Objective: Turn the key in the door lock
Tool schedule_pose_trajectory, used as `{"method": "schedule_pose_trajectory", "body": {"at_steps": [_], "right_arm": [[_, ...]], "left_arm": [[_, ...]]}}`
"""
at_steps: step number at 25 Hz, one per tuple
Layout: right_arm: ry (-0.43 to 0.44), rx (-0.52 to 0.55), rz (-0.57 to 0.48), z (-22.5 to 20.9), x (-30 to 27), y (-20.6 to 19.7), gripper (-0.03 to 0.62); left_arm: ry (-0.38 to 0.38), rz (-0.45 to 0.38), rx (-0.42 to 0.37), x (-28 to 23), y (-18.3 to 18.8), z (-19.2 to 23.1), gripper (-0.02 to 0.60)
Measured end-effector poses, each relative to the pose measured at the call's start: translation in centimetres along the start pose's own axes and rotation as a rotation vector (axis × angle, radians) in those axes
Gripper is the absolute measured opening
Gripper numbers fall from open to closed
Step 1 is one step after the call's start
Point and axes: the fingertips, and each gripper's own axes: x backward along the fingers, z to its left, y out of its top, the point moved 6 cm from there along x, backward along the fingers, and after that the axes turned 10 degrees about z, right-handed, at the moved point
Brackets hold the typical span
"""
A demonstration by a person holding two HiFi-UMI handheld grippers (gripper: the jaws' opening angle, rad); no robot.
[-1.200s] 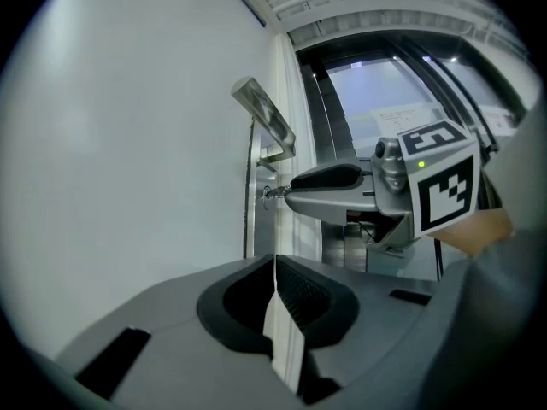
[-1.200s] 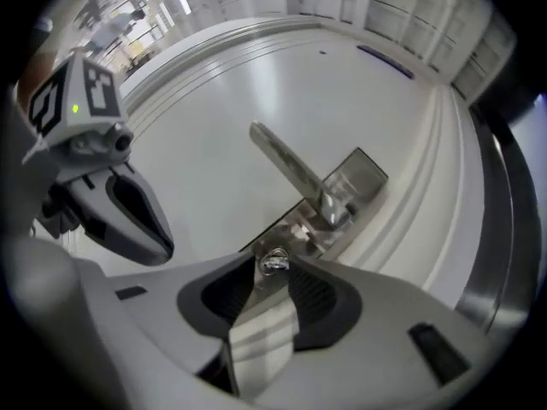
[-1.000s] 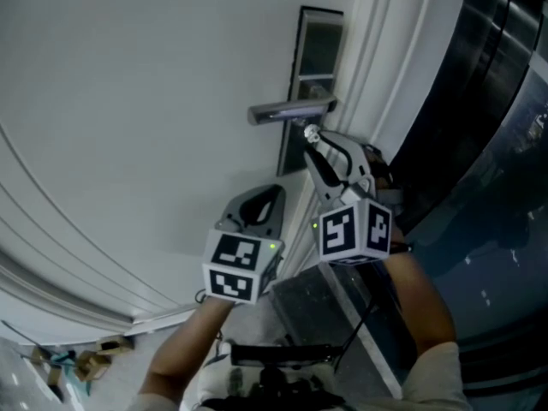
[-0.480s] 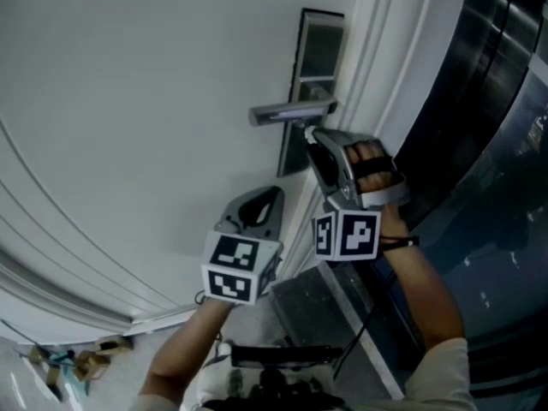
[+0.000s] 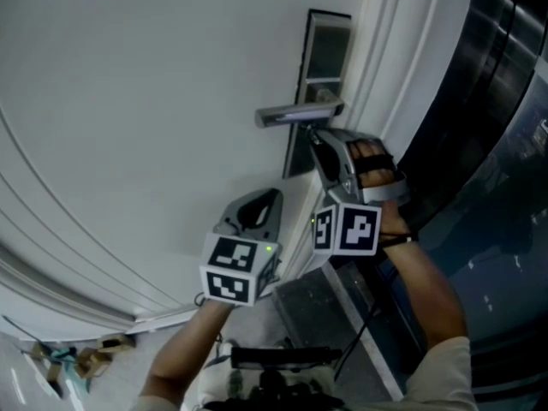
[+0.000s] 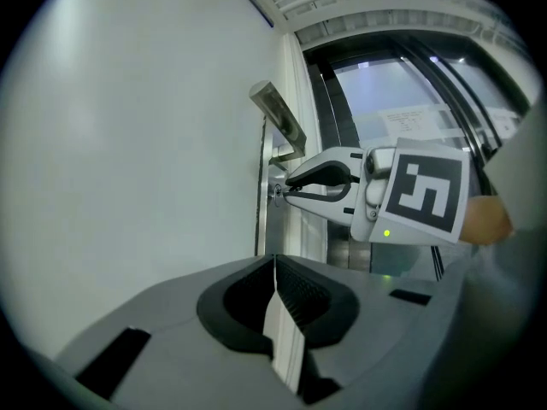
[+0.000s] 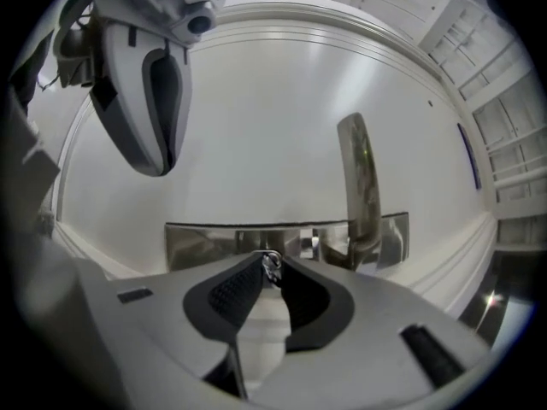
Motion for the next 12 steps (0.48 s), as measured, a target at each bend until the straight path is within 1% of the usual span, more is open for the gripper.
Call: {"method": "schedule_pose_trajectory", "body": {"at_steps": [3, 6, 8, 10, 12], "right_arm": [[0.031, -0.074, -0.004, -0.2, 0.0, 0.0, 0.081], [0.065, -0.181, -0.012, -0.6, 0.0, 0.0, 0.083], [0.098, -0.278, -0.021, -0.9, -0.1, -0.2, 0.084], [0.155, -0.409, -0.038, -1.3, -0.1, -0.4, 0.083], [0.199, -0.516, -0.052, -1.6, -0.1, -0.6, 0.083]], "left_arm": [[-0.004, 0.004, 0.0, -0.1, -0.1, 0.0, 0.021], [-0.007, 0.006, 0.001, -0.3, -0.1, 0.0, 0.021], [-0.009, 0.006, 0.002, -0.4, -0.1, 0.0, 0.021], [-0.012, 0.007, 0.002, -0.5, -0.1, -0.1, 0.021], [-0.014, 0.007, 0.002, -0.5, -0.1, -0.1, 0.021]]}}
